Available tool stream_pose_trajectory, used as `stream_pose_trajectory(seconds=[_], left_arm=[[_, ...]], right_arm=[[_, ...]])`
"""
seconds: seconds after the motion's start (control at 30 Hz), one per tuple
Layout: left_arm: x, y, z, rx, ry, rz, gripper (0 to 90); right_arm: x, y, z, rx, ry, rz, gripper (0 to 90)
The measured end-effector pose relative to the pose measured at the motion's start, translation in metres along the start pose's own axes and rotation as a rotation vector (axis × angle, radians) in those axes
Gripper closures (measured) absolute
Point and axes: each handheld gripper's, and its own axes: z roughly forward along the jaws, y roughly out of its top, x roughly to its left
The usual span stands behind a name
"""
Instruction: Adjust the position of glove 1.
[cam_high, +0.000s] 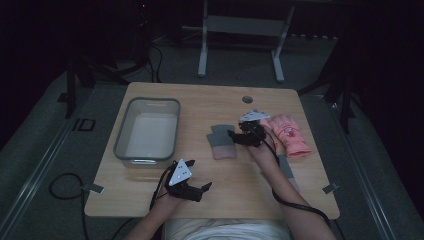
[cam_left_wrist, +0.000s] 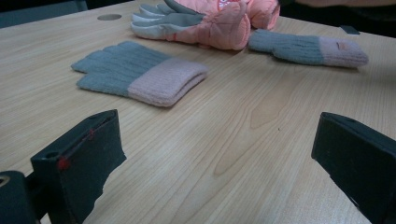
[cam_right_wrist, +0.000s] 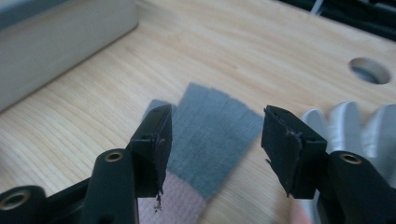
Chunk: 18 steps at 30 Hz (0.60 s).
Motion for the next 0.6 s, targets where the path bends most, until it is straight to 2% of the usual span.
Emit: stream_pose_trajectory(seconds=[0.13,0.27,0.43,0.6], left_arm=[[0.000,0.000,0.000,-0.001,-0.002,-0.001,1.6],[0.000,0.000,0.000,-0.001,-0.001,0.000,1.6],[0.000,0.000,-0.001,-0.001,-0.002,-0.002,1.6],[0.001,0.000,-0.001,0.000,-0.004,-0.005,1.6]], right_arm=[[0.004,-0.002,0.018,0.021,0.004,-0.010,49.9],[0.004,-0.003,0.033,0.055,0.010,0.011,58.1],[0.006,-0.006,0.051,0.093,0.002,0.016,58.0],[0.008,-0.010,0.067,0.137,-0.030,0.010,57.7]])
